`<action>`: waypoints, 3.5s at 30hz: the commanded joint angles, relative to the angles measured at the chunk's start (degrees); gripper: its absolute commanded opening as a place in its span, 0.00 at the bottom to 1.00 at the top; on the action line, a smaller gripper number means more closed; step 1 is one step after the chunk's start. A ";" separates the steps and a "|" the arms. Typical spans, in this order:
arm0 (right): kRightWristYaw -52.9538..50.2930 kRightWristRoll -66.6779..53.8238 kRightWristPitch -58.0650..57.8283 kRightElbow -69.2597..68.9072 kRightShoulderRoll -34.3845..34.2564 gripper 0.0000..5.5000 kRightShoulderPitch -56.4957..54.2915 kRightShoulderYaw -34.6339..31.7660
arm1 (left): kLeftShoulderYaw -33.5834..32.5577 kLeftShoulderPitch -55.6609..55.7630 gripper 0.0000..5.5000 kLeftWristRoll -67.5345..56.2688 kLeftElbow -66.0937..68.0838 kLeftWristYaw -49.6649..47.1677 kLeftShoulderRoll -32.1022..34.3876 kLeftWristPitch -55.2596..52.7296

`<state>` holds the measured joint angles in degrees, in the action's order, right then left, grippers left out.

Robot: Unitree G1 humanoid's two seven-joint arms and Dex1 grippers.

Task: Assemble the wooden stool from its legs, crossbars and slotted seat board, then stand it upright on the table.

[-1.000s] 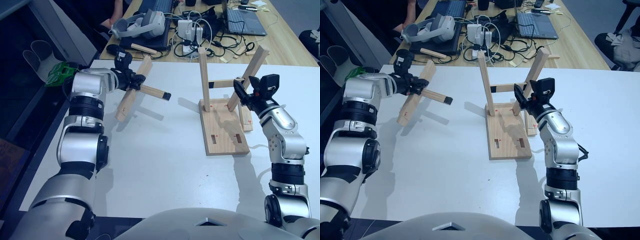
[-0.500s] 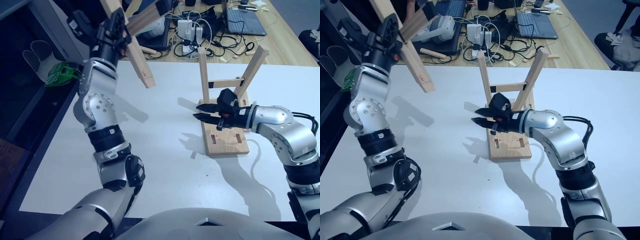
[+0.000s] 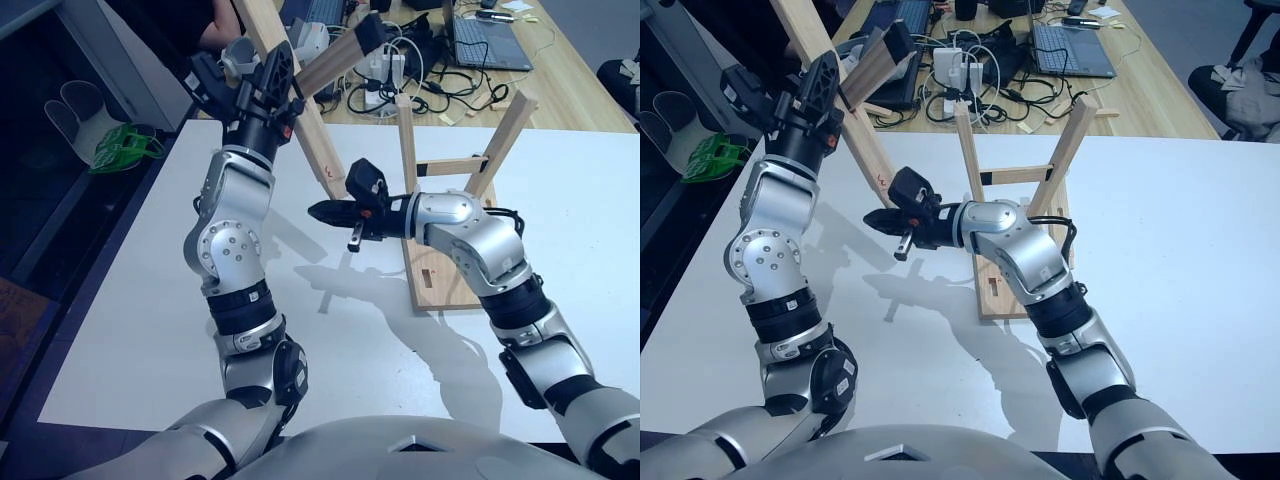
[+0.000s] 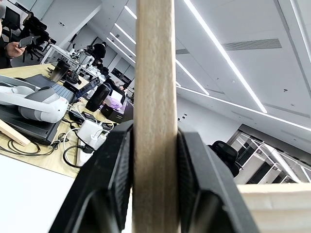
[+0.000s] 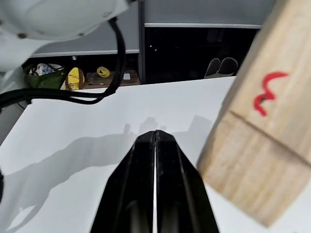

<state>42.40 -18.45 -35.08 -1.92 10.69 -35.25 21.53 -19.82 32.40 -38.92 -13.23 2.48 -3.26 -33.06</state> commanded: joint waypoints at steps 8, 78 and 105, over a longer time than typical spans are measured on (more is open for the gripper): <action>-11.58 7.66 9.56 15.43 -4.43 0.00 -6.64 -7.49 | 3.01 -5.13 0.19 -5.66 -6.33 -0.62 3.14 -5.77; 11.03 0.43 -15.80 -20.78 24.30 0.00 31.97 -25.79 | 22.29 -12.74 0.19 9.72 -0.10 21.50 23.75 -2.88; 1.06 -12.36 -16.58 -18.19 22.08 0.00 28.43 -29.13 | 26.33 -7.52 0.19 17.88 11.82 35.44 25.36 8.34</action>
<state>44.10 -30.17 -51.83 -20.18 32.07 -6.30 -7.93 6.00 25.47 -21.99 -2.84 36.69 21.59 -25.34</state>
